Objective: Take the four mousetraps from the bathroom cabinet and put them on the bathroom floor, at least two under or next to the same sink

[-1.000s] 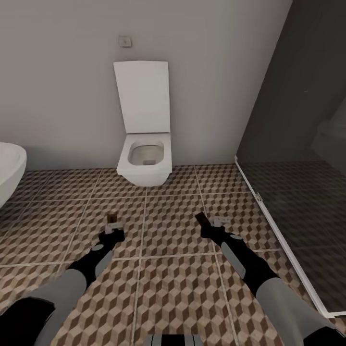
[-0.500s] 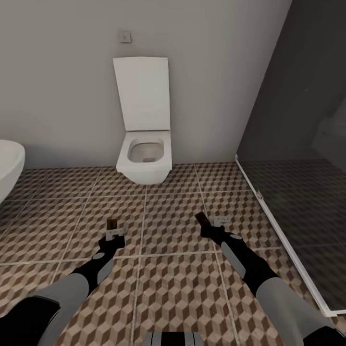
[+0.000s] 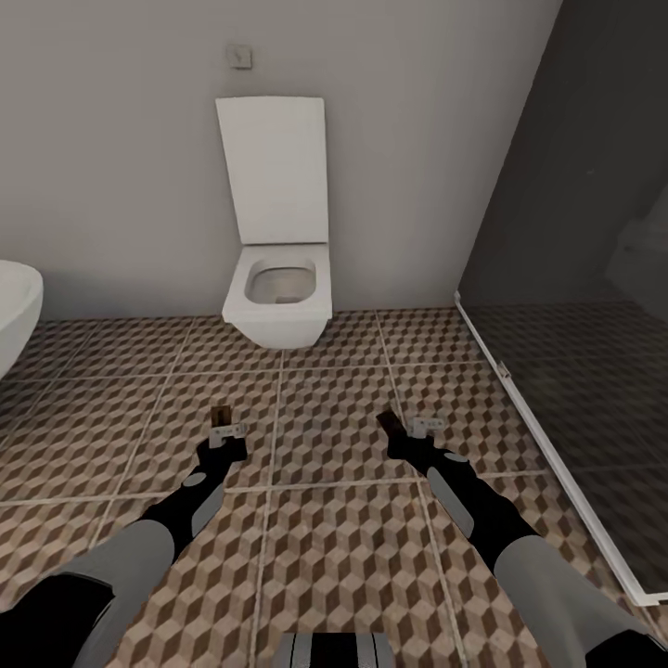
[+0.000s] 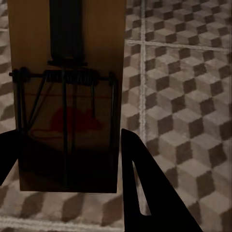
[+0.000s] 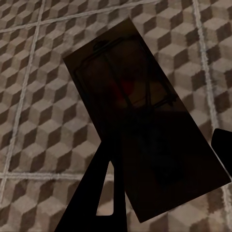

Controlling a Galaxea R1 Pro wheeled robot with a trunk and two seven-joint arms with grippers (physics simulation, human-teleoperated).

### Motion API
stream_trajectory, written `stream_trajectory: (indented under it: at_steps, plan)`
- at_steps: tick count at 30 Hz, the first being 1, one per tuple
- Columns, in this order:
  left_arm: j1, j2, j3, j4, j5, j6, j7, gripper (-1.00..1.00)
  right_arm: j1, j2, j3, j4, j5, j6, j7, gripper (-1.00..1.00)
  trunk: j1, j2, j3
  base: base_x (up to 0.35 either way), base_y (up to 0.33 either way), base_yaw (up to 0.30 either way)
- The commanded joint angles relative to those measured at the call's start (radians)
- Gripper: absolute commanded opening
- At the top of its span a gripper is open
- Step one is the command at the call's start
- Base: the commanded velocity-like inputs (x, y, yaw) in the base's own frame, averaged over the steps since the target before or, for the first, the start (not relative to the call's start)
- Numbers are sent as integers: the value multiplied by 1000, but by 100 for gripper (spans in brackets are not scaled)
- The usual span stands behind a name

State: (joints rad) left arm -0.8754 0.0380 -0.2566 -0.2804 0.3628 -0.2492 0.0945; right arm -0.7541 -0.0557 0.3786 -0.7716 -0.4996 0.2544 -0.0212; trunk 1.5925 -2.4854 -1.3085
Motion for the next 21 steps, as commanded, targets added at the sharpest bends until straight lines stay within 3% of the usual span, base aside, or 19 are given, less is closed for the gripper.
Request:
stream_trajectory:
  at_steps: [1, 21]
  plan:
    - [-1, 1, -9, -4, 1, -2, 10, -100, -1, -1, 3, -1, -5, 3, -3, -100, 4, -8, -4, 0, 0, 0]
    - [-1, 2, -9, -8, 1, 3, 10, -100, -1, -1, 3, -1, -7, 2, -3, -100, 16, -19, -81, 0, 0, 0]
